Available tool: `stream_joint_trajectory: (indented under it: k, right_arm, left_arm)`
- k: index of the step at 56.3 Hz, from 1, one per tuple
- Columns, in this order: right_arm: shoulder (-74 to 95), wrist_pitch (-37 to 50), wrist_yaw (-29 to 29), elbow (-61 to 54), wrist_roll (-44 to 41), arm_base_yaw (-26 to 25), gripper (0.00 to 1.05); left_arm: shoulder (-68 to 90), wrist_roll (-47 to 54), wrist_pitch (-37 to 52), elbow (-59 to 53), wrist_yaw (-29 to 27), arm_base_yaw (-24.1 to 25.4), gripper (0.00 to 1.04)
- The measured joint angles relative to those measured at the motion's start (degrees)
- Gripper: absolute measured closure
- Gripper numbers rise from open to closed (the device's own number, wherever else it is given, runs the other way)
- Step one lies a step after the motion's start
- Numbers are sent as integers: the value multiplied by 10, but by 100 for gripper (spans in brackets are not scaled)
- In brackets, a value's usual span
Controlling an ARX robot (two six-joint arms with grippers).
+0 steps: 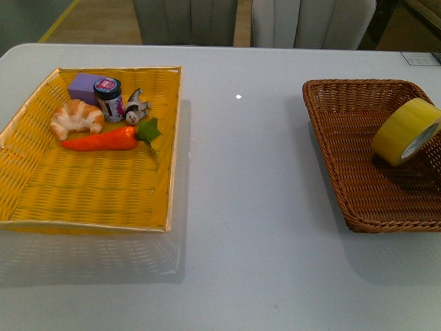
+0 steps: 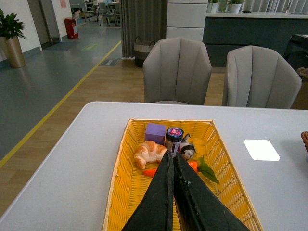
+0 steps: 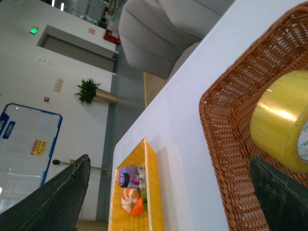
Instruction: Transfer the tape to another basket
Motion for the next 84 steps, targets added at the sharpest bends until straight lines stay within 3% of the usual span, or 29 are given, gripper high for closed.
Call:
stream_joint_trajectory:
  k: [5, 9, 12, 18, 21, 31, 38, 41, 43, 64, 70, 84]
  right_arm:
    - [-76, -5, -3, -48, -5, -12, 9]
    - [-181, -36, 18, -115, -75, -17, 11]
    - [-286, -51, 138, -180, -227, 1, 25]
    - [-488, -195, 207, -253, -420, 30, 46]
    - [-614, -287, 228, -275, -477, 53, 60]
    - [-742, -352, 290, -299, -519, 113, 102]
    - [-791, -387, 323, -312, -526, 148, 103]
    - [-808, -389, 382, -321, -527, 194, 103]
    - [-818, -390, 383, -321, -528, 211, 103]
    - [-905, -475, 389, -321, -528, 217, 103]
    - [-980, -567, 390, -321, -528, 217, 103]
    - [-1003, -576, 390, -321, -528, 217, 103]
  left_arm:
    - [0, 0, 0, 0, 0, 0, 103]
    - [0, 0, 0, 0, 0, 0, 103]
    - [0, 0, 0, 0, 0, 0, 103]
    - [0, 0, 0, 0, 0, 0, 103]
    - [0, 0, 0, 0, 0, 0, 103]
    - [0, 0, 0, 0, 0, 0, 103]
    - [0, 0, 0, 0, 0, 0, 103]
    - [0, 0, 0, 0, 0, 0, 103]
    - [0, 0, 0, 0, 0, 0, 103]
    - [0, 0, 0, 0, 0, 0, 103]
    - [0, 0, 0, 0, 0, 0, 103]
    - [0, 0, 0, 0, 0, 0, 103]
